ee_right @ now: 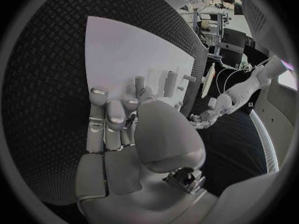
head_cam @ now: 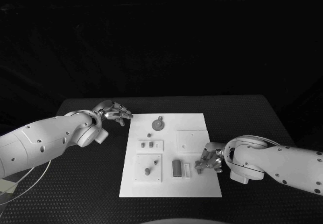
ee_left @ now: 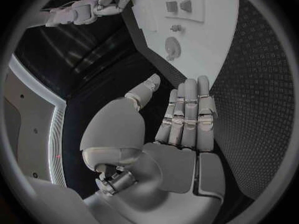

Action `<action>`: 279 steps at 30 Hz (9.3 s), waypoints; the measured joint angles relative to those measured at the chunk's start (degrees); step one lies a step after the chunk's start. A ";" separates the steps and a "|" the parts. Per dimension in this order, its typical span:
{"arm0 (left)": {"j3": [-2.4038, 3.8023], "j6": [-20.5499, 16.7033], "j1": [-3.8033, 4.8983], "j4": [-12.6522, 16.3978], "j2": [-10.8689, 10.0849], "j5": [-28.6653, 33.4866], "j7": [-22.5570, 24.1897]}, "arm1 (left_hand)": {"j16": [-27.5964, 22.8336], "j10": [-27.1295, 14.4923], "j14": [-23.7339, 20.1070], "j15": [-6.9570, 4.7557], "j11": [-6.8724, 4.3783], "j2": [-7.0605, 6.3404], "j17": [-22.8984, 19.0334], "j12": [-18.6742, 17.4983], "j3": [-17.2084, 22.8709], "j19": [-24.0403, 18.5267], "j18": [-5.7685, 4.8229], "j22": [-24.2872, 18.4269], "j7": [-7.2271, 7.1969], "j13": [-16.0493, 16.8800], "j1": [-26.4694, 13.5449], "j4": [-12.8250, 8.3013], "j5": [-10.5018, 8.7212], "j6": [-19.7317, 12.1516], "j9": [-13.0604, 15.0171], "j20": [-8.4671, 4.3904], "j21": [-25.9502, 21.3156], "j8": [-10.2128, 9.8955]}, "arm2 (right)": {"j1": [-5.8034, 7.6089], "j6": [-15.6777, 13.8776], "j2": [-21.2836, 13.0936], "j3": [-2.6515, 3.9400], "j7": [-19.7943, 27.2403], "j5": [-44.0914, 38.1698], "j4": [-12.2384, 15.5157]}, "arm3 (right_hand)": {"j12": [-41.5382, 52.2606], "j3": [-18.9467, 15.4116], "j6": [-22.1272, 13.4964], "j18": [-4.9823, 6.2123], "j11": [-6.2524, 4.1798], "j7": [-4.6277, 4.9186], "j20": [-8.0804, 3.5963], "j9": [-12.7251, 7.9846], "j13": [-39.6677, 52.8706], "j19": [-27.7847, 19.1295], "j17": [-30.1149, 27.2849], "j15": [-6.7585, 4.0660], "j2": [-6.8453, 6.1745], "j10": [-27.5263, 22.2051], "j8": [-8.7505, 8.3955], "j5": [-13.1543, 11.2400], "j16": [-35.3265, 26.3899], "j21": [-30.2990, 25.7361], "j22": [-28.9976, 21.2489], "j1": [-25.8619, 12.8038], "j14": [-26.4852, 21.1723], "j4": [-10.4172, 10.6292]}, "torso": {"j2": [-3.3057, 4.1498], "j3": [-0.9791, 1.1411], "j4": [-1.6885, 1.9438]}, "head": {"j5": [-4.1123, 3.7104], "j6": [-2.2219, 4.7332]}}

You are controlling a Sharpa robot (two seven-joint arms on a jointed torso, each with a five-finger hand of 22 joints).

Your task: Assemble the parts on the task board

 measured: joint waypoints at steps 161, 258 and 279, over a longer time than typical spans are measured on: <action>0.00 0.05 0.01 0.00 -0.65 5.09 1.03 | -0.49 0.00 0.00 0.00 0.00 -0.99 0.59 0.00 -4.63 0.11 0.49 0.32 -0.03 0.27 -4.90 1.71 0.00 -0.02 -0.48 -0.11 -1.14 0.45 | 6.02 10.49 -3.75 5.34 7.82 -0.10 -7.41 | 0.21 31.74 -0.51 0.81 0.34 0.07 -1.04 0.53 0.00 2.24 -0.93 -0.30 -17.23 0.47 1.97 -0.43 0.00 0.65 0.00 -37.21 0.79 -6.15 | 0.01 -0.01 0.03 | -0.75 1.86; 0.01 0.05 -0.01 0.17 -0.68 5.50 1.34 | -0.71 0.00 0.00 0.00 0.00 -0.75 0.70 0.00 -5.10 -0.01 0.49 0.22 -0.20 0.26 -5.58 1.86 0.00 -0.19 -0.63 0.02 -1.35 0.44 | 5.89 10.19 -2.99 3.67 6.04 -0.37 -2.88 | 0.43 32.11 -0.54 0.81 0.13 0.09 -1.04 1.74 0.07 2.05 -0.84 -0.31 -15.26 0.26 2.60 -0.43 0.00 1.10 0.00 -38.26 0.80 -11.21 | 0.01 -0.07 -0.01 | -0.81 2.00; 0.01 0.07 0.01 0.33 -0.84 5.50 1.28 | -0.67 0.00 0.00 0.00 0.00 -0.75 0.74 0.00 -5.41 0.21 0.49 0.19 -0.20 0.25 -5.58 1.86 0.00 -0.19 -0.62 -0.20 -1.35 0.44 | 3.58 8.50 -0.40 0.63 2.07 -1.00 -0.60 | 0.43 34.59 -0.54 0.81 0.13 0.09 -0.94 1.95 -0.06 1.96 -0.84 -0.25 -12.65 0.26 2.81 -0.43 0.00 1.10 0.00 -44.07 0.74 -19.43 | 0.01 -0.04 -0.01 | -0.86 1.71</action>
